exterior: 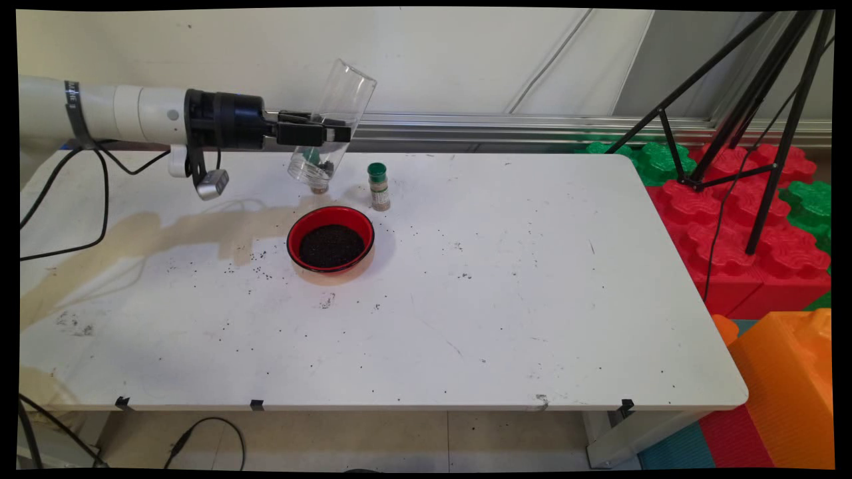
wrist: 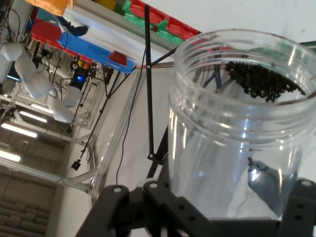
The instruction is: Pour the black seasoning powder in the red bowl, then place the picked object on the table
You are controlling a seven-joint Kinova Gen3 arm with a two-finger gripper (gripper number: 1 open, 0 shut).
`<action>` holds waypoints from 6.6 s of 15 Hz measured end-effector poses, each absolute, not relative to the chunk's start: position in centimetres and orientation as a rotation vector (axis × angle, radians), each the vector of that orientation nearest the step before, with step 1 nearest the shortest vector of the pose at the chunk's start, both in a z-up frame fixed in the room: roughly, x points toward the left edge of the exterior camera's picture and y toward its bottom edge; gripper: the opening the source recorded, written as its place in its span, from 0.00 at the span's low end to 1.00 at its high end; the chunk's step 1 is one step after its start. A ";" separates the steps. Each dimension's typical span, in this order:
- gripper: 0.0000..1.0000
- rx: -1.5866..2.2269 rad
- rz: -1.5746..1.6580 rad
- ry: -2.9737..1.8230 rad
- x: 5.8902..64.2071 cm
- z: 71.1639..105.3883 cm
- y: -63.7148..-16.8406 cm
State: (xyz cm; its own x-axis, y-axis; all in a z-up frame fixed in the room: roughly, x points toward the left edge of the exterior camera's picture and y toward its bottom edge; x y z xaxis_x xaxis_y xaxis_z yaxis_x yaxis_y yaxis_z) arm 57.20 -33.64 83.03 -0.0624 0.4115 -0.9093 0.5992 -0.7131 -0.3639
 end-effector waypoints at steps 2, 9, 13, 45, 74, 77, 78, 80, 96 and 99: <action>0.00 2.038 -1.888 1.127 57.4 82.7 -33.4; 0.00 2.037 -1.880 1.176 57.5 81.3 -33.5; 0.00 2.026 -1.888 1.182 57.4 81.1 -33.8; 0.00 1.286 -2.077 2.672 57.9 82.5 -33.7; 0.00 -0.179 -1.285 3.960 57.5 87.7 -31.3; 0.00 -0.305 -1.113 4.037 57.3 87.8 -30.8; 0.00 -0.336 -1.069 4.054 57.2 87.9 -30.7; 0.00 -0.410 -0.962 4.094 57.1 87.8 -30.3; 0.00 -0.649 -0.297 4.244 56.3 84.3 -26.3; 0.00 -0.626 -0.257 4.251 56.1 83.1 -25.6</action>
